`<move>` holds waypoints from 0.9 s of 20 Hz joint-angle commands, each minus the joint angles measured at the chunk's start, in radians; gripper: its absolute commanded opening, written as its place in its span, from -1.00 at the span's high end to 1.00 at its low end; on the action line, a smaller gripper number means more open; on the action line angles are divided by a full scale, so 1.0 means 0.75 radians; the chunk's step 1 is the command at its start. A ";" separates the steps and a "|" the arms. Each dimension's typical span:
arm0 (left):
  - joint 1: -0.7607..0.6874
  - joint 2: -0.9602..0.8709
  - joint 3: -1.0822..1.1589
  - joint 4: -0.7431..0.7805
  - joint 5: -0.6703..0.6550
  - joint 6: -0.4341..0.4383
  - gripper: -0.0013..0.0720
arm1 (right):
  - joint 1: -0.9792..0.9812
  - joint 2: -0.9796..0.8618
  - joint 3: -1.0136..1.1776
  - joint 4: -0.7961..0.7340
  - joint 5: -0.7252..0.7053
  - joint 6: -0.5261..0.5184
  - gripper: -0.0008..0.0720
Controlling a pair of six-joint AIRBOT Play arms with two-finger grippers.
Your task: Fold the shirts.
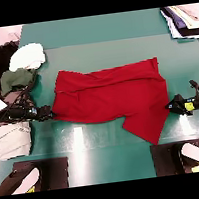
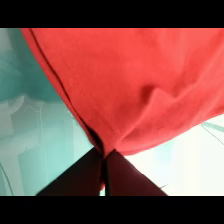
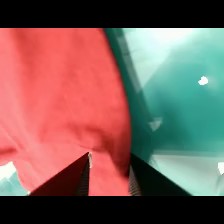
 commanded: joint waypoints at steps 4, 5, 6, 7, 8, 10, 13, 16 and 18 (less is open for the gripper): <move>-0.001 0.001 0.095 0.001 0.012 -0.019 0.91 | -0.009 0.183 0.041 0.135 -0.080 -0.048 0.93; -0.001 0.002 0.176 0.001 0.012 -0.039 0.91 | -0.009 0.241 0.103 0.215 -0.077 -0.049 0.93; -0.001 0.011 0.285 0.001 0.012 -0.040 0.91 | -0.005 0.292 0.176 0.301 -0.077 -0.051 0.93; -0.001 0.021 0.401 0.000 0.010 -0.043 0.91 | 0.012 0.346 0.270 0.384 -0.082 -0.051 0.93; -0.001 0.032 0.531 0.001 0.009 -0.053 0.91 | 0.033 0.395 0.368 0.450 -0.098 -0.051 0.93; -0.001 0.041 0.852 0.001 -0.016 -0.067 0.91 | 0.102 0.477 0.607 0.520 -0.141 -0.051 0.94; -0.001 0.051 1.339 0.001 -0.071 -0.073 0.91 | 0.192 0.565 1.000 0.508 -0.220 -0.051 0.93; -0.001 0.062 1.790 0.001 -0.093 -0.082 0.91 | 0.198 0.591 1.373 0.503 -0.237 -0.050 0.94; -0.001 0.064 2.019 -0.006 -0.099 -0.142 0.91 | 0.167 0.590 1.601 0.474 -0.229 -0.024 0.93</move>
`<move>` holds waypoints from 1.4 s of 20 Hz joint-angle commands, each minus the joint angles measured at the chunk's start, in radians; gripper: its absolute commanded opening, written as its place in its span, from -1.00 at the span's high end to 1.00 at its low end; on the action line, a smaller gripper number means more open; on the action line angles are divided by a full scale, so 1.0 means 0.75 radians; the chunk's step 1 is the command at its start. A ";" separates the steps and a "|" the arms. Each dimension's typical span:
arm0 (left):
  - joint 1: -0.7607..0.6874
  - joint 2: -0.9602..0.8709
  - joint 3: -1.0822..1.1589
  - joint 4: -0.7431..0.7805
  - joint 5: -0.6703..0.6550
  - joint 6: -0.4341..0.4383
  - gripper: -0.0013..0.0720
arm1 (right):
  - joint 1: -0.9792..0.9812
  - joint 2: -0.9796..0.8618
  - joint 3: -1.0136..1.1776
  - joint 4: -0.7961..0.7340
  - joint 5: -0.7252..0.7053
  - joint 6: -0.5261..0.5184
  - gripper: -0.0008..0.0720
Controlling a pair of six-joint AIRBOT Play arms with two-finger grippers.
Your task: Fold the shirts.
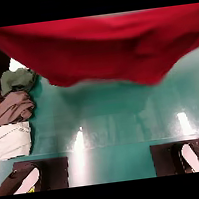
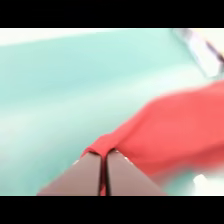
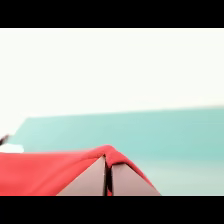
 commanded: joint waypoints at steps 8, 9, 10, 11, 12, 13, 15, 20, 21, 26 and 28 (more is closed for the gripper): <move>0.000 0.153 0.410 -0.047 0.040 -0.090 0.91 | -0.159 -0.109 0.817 -0.468 0.300 0.377 0.94; 0.000 0.153 0.344 0.019 0.025 -0.093 0.91 | -0.159 -0.167 0.853 -0.466 0.389 0.417 0.94; 0.000 0.152 0.241 0.083 0.010 -0.115 0.91 | -0.159 -0.233 0.868 -0.458 0.485 0.451 0.94; 0.000 0.152 0.125 0.127 -0.006 -0.128 0.91 | -0.159 -0.291 0.852 -0.456 0.563 0.490 0.94; 0.000 0.140 -0.011 0.153 -0.032 -0.128 0.91 | -0.159 -0.345 0.794 -0.456 0.621 0.502 0.94; 0.000 0.116 -0.133 0.155 -0.064 -0.128 0.91 | -0.157 -0.389 0.717 -0.456 0.664 0.512 0.94; 0.000 0.037 -0.363 0.144 -0.140 -0.125 0.91 | -0.089 -0.494 0.548 -0.472 0.737 0.533 0.94; 0.000 -0.239 -0.725 0.135 -0.051 -0.044 0.91 | 0.237 -0.774 0.263 -0.761 0.681 0.515 0.94; 0.000 -0.294 -0.744 0.135 0.004 -0.006 0.91 | 0.290 -0.819 0.221 -0.794 0.614 0.515 0.94; 0.000 -0.544 -0.750 0.065 0.320 0.137 0.91 | 0.439 -0.999 0.075 -0.855 0.114 0.510 0.94; 0.000 -0.610 -0.749 0.011 0.476 0.189 0.91 | 0.466 -1.047 0.066 -0.853 -0.053 0.508 0.94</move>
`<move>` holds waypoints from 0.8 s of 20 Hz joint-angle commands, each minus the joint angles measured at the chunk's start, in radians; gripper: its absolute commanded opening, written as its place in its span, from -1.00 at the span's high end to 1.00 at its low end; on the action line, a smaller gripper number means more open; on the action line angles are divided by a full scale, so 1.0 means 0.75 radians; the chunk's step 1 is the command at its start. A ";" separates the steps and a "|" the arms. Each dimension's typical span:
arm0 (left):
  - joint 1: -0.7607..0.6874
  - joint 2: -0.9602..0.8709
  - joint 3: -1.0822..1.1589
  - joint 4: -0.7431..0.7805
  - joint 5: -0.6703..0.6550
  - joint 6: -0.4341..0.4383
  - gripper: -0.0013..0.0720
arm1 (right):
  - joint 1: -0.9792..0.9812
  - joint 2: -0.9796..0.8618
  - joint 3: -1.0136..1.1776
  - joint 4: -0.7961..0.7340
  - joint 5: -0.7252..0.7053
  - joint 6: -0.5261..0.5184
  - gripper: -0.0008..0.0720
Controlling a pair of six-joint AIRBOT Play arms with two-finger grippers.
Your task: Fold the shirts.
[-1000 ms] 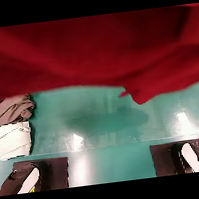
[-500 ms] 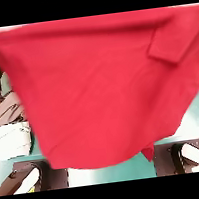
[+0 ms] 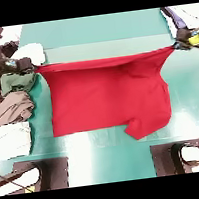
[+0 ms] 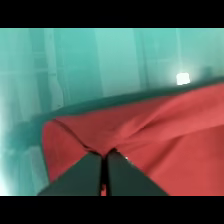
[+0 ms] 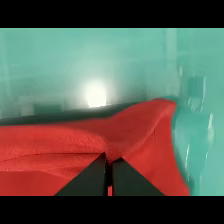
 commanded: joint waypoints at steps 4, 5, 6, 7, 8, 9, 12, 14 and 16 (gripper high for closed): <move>0.001 -0.180 -0.016 -0.120 0.508 0.110 0.91 | 0.092 -0.131 -0.048 -0.031 -0.557 -0.010 0.94; 0.001 -0.186 -0.016 -0.120 0.557 0.110 0.91 | 0.092 -0.132 -0.049 -0.031 -0.609 -0.012 0.94; 0.001 -0.186 -0.016 -0.119 0.589 0.111 0.91 | 0.092 -0.132 -0.048 -0.031 -0.652 -0.019 0.94; 0.001 -0.186 -0.016 -0.119 0.603 0.112 0.91 | 0.091 -0.133 -0.049 -0.031 -0.660 -0.019 0.94; 0.001 -0.186 -0.016 -0.118 0.594 0.117 0.91 | 0.089 -0.134 -0.049 -0.041 -0.640 -0.021 0.94; 0.001 -0.186 -0.016 -0.118 0.556 0.144 0.91 | 0.089 -0.135 -0.050 -0.077 -0.596 -0.022 0.94; 0.001 -0.188 -0.017 -0.111 0.312 0.270 0.91 | 0.119 -0.134 -0.050 -0.179 -0.391 -0.027 0.94; 0.001 -0.196 -0.017 -0.076 0.114 0.341 0.91 | 0.140 -0.133 -0.077 -0.268 -0.264 -0.030 0.94; 0.001 -0.216 -0.025 -0.029 -0.043 0.338 0.91 | 0.161 -0.133 -0.142 -0.312 -0.201 -0.028 0.94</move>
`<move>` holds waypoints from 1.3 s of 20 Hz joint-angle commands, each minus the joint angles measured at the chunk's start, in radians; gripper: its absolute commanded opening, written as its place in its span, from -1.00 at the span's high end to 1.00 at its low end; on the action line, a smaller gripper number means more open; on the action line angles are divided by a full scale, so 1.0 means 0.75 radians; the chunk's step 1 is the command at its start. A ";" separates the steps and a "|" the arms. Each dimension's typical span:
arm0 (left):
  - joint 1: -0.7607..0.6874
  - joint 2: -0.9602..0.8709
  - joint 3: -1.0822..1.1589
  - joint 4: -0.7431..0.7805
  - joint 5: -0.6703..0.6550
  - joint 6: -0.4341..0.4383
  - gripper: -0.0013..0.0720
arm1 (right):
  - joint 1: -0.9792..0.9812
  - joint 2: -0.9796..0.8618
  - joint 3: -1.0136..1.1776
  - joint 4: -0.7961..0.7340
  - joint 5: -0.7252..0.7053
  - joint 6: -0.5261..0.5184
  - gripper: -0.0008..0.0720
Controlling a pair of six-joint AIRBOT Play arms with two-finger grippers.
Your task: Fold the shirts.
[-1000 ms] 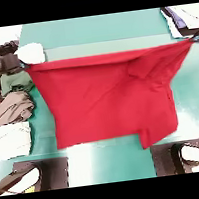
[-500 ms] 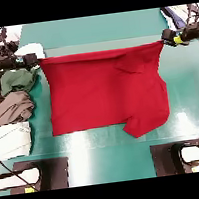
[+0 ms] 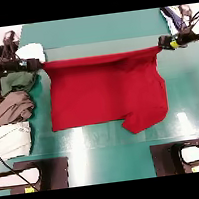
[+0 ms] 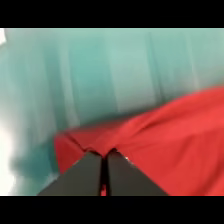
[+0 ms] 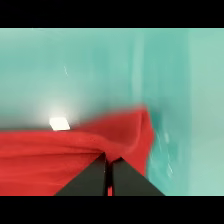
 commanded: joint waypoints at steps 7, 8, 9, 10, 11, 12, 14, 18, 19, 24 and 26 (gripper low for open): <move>0.000 -0.052 -0.131 0.169 -0.261 -0.081 0.90 | 0.027 -0.001 -0.245 -0.073 0.184 -0.001 0.92; 0.000 -0.052 -0.131 0.167 -0.264 -0.081 0.51 | 0.027 -0.001 -0.250 -0.068 0.203 -0.002 0.82; 0.000 -0.052 -0.131 0.165 -0.266 -0.122 -0.22 | 0.027 -0.001 -0.250 -0.037 0.210 -0.002 0.14; 0.001 -0.052 -0.129 0.168 -0.281 -0.156 -0.54 | 0.026 -0.001 -0.243 0.003 0.223 -0.002 -0.08; 0.008 -0.050 -0.129 0.173 -0.315 -0.180 -0.54 | 0.018 -0.001 -0.227 0.032 0.248 -0.002 -0.08; 0.025 -0.043 -0.129 0.188 -0.370 -0.189 -0.53 | 0.013 0.004 -0.205 0.040 0.288 -0.003 -0.08; 0.082 -0.021 -0.130 0.187 -0.534 -0.210 -0.54 | -0.001 0.039 -0.176 0.067 0.370 -0.068 -0.07; 0.174 0.132 -0.259 0.185 -0.668 -0.215 -0.54 | -0.075 0.176 -0.259 0.266 0.428 -0.202 -0.07; 0.185 0.200 -0.331 0.188 -0.633 -0.215 -0.53 | -0.093 0.207 -0.289 0.277 0.422 -0.203 -0.07; 0.190 0.348 -0.511 0.248 -0.473 -0.301 -0.54 | -0.130 0.297 -0.395 0.276 0.394 -0.203 -0.06; 0.190 0.346 -0.511 0.354 -0.510 -0.368 -0.54 | -0.127 0.313 -0.405 0.281 0.393 -0.203 -0.06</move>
